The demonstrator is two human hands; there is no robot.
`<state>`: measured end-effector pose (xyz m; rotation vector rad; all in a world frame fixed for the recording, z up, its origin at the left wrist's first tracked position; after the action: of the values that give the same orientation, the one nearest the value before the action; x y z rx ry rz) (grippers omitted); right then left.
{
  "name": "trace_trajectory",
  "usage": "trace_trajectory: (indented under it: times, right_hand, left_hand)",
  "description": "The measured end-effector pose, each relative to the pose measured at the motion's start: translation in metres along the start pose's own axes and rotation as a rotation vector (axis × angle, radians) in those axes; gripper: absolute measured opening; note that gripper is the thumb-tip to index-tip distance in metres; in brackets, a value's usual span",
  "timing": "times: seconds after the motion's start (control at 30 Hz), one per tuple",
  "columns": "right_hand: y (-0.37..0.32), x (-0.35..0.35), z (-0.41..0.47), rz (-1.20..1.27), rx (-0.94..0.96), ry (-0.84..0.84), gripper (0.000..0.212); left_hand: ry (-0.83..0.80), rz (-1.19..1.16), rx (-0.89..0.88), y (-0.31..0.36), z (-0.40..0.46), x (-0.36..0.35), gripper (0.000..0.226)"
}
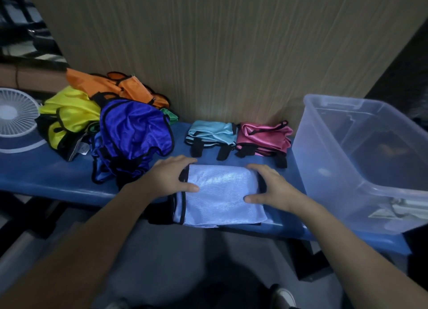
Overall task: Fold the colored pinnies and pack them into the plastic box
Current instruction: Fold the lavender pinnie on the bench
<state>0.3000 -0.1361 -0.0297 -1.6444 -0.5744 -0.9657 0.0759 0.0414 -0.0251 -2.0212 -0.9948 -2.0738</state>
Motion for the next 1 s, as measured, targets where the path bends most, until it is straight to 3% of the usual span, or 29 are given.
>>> trace_trajectory:
  times: [0.07,0.2,0.33,0.53,0.67,1.0]
  right_hand:
    - [-0.001,0.003,0.0,0.036,-0.018,0.003,0.094]
    - [-0.012,0.007,0.003,0.067,-0.081,0.023,0.074]
    - [-0.016,0.008,0.012,0.104,-0.122,0.092,0.058]
    - [-0.014,0.002,0.023,-0.003,-0.139,0.017,0.047]
    - [-0.017,0.003,0.023,-0.01,-0.107,0.02,0.026]
    - [-0.019,0.012,0.013,0.259,-0.142,0.089,0.02]
  left_hand:
    - [-0.001,-0.063,0.037,0.001,-0.002,0.005,0.109]
    - [0.052,-0.16,0.13,-0.001,-0.004,0.014,0.061]
    - [-0.018,-0.08,0.142,0.0,-0.002,0.014,0.063]
    - [-0.09,-0.105,0.156,-0.004,0.0,0.015,0.034]
    - [-0.055,-0.234,0.124,-0.001,-0.001,0.018,0.029]
    - [0.034,-0.326,0.111,0.0,-0.005,0.022,0.034]
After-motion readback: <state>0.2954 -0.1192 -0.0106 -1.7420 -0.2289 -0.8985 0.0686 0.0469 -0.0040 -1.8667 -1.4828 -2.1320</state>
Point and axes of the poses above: each hand's wrist, its own z-axis towards the middle knuckle, its own x-axis out of the back of the hand, y = z × x, the point moved 6 cm from there along z, towards the middle knuckle, and after that the axes turned 3 degrees about -x, right-handed, at the moved point
